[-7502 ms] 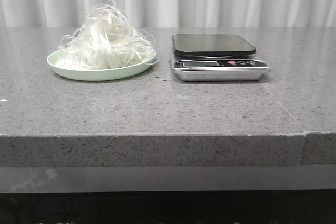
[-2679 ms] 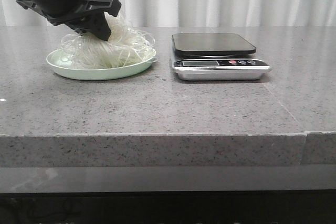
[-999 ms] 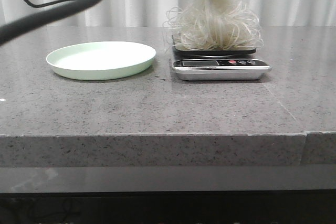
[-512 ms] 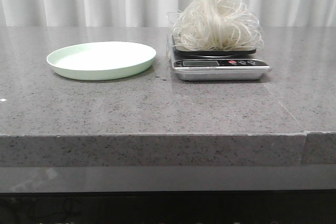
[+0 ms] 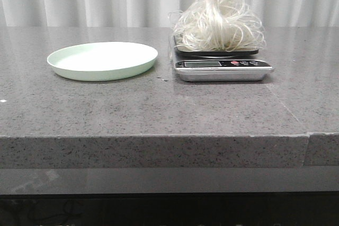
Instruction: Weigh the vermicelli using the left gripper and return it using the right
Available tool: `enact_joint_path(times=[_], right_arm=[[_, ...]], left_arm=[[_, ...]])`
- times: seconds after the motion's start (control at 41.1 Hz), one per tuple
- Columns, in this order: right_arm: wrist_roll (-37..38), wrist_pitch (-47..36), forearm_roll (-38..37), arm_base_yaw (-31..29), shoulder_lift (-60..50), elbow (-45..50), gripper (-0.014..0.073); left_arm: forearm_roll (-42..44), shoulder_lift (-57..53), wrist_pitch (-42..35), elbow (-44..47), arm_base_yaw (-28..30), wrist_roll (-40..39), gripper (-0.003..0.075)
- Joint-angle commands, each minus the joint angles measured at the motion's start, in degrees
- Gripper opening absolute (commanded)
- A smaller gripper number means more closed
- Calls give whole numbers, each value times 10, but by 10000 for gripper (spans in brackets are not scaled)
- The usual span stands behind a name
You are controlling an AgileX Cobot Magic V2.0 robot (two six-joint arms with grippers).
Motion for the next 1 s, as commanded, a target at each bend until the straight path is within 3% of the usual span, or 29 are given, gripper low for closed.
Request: enact_joint_path(times=[0.0, 0.292, 0.56, 0.974], right_arm=[[-2, -35, 3, -2, 0, -13, 508], [-3, -30, 5, 6, 0, -13, 508], [-28, -30, 5, 106, 5, -26, 508], [-28, -8, 14, 183, 157, -161, 508]], left_arm=[[1, -63, -57, 41, 1, -3, 524], [1, -229, -83, 218, 1, -29, 524], [1, -361, -83, 344, 1, -29, 524], [1, -384, -83, 382, 1, -29, 524]])
